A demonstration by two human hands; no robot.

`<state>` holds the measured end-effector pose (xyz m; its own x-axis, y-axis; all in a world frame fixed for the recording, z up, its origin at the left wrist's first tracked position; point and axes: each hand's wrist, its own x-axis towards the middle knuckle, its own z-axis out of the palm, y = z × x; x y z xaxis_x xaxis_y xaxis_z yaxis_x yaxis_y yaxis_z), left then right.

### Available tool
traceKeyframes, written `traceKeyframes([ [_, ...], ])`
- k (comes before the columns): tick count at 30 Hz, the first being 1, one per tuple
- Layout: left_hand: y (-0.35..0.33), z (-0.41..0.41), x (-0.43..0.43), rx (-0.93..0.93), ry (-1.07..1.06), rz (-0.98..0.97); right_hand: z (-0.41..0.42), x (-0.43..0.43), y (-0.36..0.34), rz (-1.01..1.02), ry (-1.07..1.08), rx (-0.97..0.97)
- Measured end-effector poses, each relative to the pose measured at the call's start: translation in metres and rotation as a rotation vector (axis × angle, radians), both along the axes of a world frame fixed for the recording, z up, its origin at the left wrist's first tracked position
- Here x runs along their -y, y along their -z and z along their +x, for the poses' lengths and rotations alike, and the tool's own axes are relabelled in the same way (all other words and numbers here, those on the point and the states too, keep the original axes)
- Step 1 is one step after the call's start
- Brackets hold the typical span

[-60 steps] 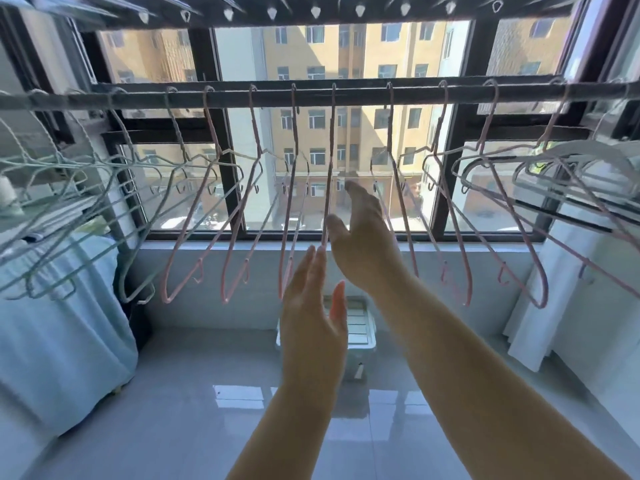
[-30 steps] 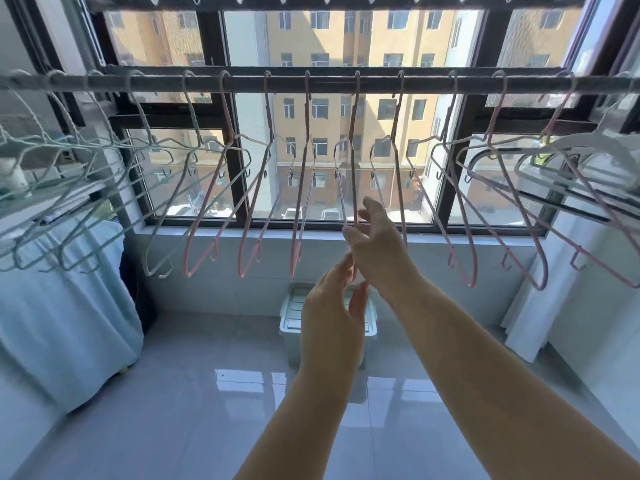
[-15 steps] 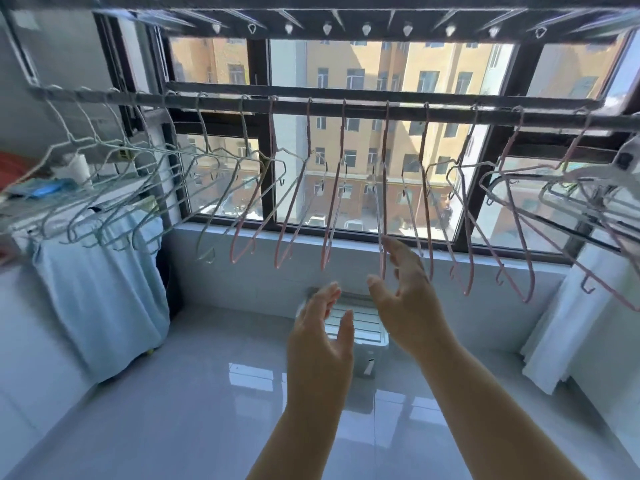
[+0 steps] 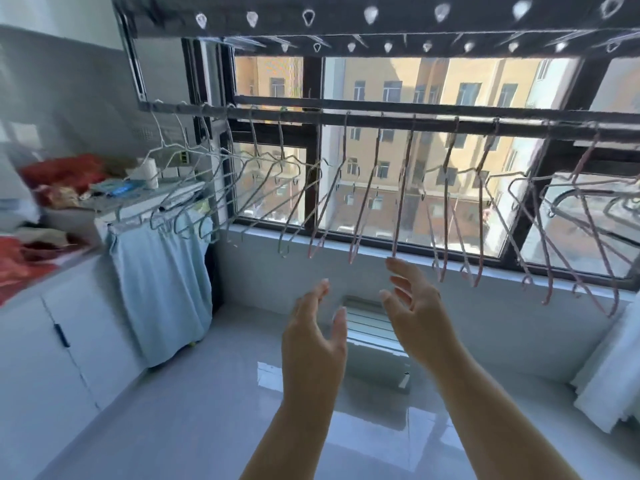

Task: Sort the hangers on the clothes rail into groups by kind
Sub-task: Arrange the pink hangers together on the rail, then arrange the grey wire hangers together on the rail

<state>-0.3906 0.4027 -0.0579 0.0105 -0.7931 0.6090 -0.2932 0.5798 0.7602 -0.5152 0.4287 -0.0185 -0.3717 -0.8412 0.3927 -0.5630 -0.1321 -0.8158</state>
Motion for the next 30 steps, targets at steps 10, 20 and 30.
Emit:
traceKeyframes([
  [10, -0.039, 0.039, 0.119, 0.077, 0.115, -0.010, 0.007, 0.120, -0.056, 0.079, 0.198, 0.030],
  [20, -0.035, 0.025, 0.176, 0.229, 0.271, 0.017, 0.012, 0.193, -0.025, -0.025, 0.372, 0.254],
  [30, -0.030, 0.013, 0.174, 0.187, 0.369, -0.006, 0.010, 0.185, -0.032, -0.094, 0.396, 0.354],
])
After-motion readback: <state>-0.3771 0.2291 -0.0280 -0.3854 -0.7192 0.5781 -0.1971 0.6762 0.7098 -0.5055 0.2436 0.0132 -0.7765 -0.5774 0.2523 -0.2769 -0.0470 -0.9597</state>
